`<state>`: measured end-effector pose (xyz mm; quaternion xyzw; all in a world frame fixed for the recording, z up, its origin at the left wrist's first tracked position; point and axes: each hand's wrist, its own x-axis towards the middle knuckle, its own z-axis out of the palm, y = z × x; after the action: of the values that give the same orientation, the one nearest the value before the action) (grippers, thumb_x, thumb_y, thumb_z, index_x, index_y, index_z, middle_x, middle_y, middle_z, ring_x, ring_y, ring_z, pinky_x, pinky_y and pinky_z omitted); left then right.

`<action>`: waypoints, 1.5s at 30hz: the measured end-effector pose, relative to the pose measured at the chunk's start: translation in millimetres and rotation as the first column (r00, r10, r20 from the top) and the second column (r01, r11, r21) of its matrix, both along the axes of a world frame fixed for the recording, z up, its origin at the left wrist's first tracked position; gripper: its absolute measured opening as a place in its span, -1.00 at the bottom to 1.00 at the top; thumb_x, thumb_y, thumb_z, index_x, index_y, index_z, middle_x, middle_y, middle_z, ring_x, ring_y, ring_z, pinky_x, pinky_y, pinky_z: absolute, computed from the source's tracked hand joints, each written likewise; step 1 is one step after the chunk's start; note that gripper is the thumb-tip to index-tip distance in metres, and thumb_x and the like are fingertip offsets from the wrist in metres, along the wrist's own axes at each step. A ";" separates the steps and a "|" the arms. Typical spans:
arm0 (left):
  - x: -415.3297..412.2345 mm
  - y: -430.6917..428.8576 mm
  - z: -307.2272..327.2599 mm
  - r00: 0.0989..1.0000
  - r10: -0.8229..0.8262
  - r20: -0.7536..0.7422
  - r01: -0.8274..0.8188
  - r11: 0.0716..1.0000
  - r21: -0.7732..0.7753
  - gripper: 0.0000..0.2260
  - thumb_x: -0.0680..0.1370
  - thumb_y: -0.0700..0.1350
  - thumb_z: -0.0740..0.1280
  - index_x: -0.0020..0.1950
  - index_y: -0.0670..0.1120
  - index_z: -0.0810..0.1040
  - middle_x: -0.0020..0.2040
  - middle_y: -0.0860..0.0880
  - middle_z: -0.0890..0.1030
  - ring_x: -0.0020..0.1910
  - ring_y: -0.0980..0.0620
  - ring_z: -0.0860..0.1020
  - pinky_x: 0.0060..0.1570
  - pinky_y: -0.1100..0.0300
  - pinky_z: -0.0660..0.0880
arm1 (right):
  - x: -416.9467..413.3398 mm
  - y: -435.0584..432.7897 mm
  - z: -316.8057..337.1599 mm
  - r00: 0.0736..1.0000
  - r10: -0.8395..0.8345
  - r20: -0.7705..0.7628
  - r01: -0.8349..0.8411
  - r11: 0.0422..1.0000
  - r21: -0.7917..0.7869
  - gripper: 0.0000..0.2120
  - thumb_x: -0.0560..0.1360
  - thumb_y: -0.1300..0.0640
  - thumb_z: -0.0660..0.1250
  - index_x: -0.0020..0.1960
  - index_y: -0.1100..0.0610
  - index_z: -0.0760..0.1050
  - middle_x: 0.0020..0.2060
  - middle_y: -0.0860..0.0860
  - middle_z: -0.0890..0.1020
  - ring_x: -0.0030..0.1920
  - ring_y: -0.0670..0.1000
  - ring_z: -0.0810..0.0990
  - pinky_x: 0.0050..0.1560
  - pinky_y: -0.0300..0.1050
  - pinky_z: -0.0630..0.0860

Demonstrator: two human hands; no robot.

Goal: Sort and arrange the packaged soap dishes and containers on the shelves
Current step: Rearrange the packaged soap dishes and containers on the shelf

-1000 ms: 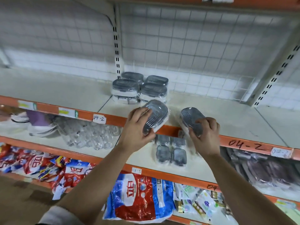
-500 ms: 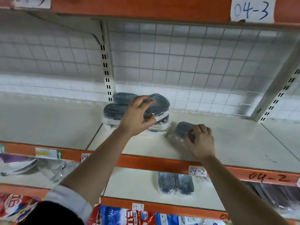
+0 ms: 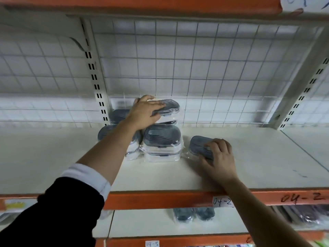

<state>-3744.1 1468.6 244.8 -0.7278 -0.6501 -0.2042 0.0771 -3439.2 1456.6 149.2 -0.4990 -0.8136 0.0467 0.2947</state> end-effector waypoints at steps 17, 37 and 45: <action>12.5 -6.2 -9.7 0.997 -0.007 0.081 0.008 1.000 -0.009 -0.59 0.63 -0.28 0.16 0.48 -0.07 0.37 0.46 -0.03 0.39 0.49 -0.01 0.27 0.48 0.13 0.14 | 1.0 0.1 -3.6 0.996 -0.051 -0.079 0.046 0.997 -0.056 -0.63 0.40 -0.03 0.50 0.15 0.07 0.56 0.26 0.10 0.47 0.22 0.24 0.33 0.21 0.03 0.34; 40.6 -155.1 -92.3 0.985 0.165 0.052 -0.172 0.894 0.414 -0.81 0.53 -0.05 0.25 -0.12 -0.09 0.62 -0.16 -0.02 0.57 -0.17 -0.05 0.53 -0.14 0.05 0.44 | -66.2 -29.7 64.0 0.926 0.251 -0.282 -0.193 0.957 0.218 -0.58 0.47 -0.18 0.29 0.18 0.08 0.52 0.21 0.05 0.49 0.27 0.13 0.39 0.30 -0.27 0.12; 40.4 -156.5 -93.5 0.988 0.155 0.027 -0.154 0.919 0.362 -0.83 0.52 -0.06 0.25 -0.12 -0.09 0.60 -0.16 -0.02 0.59 -0.20 -0.03 0.55 -0.11 0.09 0.39 | -118.6 -24.5 71.3 0.965 0.262 -0.024 -0.260 0.964 0.059 -0.60 0.50 -0.15 0.36 0.21 0.06 0.47 0.25 0.02 0.52 0.41 0.20 0.28 0.34 0.12 0.36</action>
<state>-3703.7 1312.1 151.4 -0.6478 -0.6563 -0.3134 0.2268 -3557.8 1432.1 220.4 -0.3783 -0.8685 0.0706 0.3125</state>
